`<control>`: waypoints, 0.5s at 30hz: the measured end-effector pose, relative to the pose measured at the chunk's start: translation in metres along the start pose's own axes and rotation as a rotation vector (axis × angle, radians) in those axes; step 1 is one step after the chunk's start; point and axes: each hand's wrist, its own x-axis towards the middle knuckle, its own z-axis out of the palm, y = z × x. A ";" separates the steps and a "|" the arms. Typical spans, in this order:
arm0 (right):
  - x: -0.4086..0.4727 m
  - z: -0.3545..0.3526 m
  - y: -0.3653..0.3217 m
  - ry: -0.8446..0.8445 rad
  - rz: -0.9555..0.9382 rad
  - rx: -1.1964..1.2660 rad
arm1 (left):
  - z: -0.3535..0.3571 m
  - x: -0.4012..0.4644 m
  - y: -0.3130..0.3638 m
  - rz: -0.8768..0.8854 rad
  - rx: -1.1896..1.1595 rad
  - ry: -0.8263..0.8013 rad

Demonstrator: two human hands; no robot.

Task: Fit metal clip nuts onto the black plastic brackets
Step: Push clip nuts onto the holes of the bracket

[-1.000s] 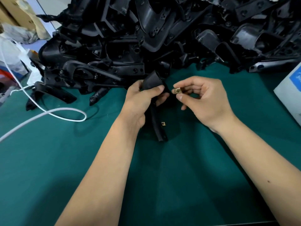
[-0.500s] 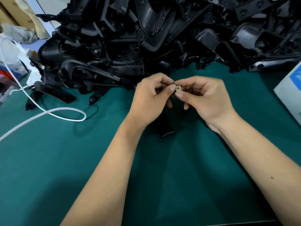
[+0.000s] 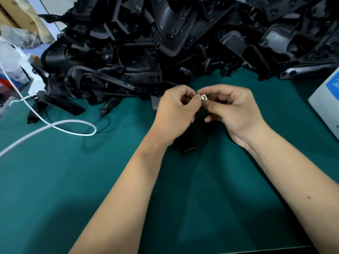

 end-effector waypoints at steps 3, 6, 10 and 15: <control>0.000 0.002 0.000 0.058 -0.031 -0.003 | -0.003 0.001 0.003 -0.049 -0.155 -0.015; 0.000 0.001 -0.002 0.064 -0.015 0.009 | -0.004 0.000 0.006 -0.070 -0.228 -0.018; 0.001 0.005 -0.003 0.100 0.156 0.194 | 0.001 0.000 0.005 -0.008 -0.112 0.039; 0.009 -0.013 -0.009 0.362 0.230 0.272 | -0.010 0.001 0.001 0.148 0.105 0.072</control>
